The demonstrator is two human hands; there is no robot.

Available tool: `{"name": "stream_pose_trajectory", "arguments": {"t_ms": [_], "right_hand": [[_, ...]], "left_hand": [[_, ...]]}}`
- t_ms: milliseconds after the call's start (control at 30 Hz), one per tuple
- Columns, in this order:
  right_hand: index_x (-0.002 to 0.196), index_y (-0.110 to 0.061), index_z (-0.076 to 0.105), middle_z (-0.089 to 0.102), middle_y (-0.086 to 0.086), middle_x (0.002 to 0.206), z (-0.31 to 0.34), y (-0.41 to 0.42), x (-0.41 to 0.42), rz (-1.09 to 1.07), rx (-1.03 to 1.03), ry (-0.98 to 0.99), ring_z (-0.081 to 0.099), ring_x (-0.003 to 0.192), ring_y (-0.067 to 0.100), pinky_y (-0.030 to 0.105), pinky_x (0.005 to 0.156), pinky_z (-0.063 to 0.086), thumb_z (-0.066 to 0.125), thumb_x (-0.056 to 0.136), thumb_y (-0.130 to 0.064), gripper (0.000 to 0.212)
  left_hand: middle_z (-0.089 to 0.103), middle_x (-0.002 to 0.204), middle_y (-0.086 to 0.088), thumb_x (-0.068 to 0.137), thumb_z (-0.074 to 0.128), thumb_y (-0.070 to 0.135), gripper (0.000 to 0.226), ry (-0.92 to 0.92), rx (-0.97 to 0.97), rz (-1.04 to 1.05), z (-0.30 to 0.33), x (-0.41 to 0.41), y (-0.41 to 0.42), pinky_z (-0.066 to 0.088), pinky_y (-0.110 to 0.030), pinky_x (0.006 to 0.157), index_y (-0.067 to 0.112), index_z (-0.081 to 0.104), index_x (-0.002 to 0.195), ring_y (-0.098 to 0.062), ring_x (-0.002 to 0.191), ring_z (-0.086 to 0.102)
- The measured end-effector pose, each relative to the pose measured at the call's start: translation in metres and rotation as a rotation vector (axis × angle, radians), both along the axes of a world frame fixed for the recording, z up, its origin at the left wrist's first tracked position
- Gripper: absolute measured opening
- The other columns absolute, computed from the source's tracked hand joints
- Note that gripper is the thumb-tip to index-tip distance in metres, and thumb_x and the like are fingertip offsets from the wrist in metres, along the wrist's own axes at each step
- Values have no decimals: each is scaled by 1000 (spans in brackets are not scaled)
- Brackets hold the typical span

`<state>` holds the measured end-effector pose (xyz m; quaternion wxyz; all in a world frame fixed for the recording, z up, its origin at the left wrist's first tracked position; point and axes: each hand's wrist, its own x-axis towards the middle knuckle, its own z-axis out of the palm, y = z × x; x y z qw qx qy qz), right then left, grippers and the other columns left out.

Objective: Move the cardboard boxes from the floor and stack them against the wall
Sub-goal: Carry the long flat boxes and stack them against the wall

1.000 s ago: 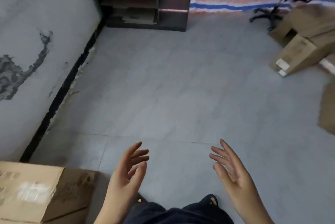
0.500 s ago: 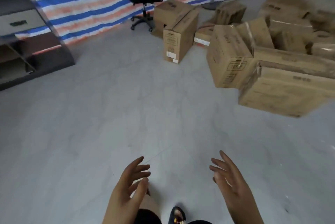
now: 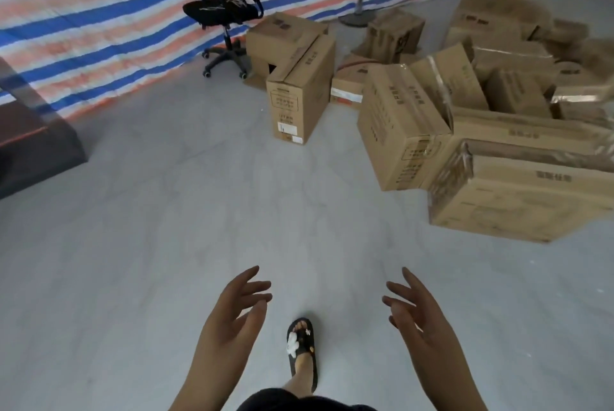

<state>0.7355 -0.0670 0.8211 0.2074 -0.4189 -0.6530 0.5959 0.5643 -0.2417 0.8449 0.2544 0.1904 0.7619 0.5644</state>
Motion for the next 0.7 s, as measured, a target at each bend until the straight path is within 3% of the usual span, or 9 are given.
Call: {"name": "stream_pose_trajectory", "arguments": {"t_ms": [167,333,533,700], "right_hand": [[122,-48,44,60,-32,113,10,69,-85,18,-5,-15,63,103,0,28,88,50,55,91,-15,47],[120,-47,44,63,-16,116,10,136,-140,-4,-40,-64,63,101,-1,27,85,52,55,90,-12,47],[119,-53,41,61,-18,117,8,256,-234,37,-40,-65,62,105,0,34,93,50,52,74,-46,46],[119,-54,41,61,-16,119,20,373,-312,92,-42,-71,60,109,5,42,97,49,51,75,-47,45]], "left_hand": [[67,107,16,90,53,-3,43,7,-6,-3,6,-89,72,49,-9,76,31,55,117,-5,95,66],[67,105,16,89,53,-6,49,-37,-56,-34,4,-144,136,48,-7,74,37,61,112,-3,92,66],[68,104,11,90,54,-1,44,-15,-59,42,-10,-232,246,47,-7,76,34,55,116,-3,95,65],[67,106,13,90,53,-1,44,-29,-30,91,-3,-296,350,47,-7,76,34,55,116,-5,96,65]]}}
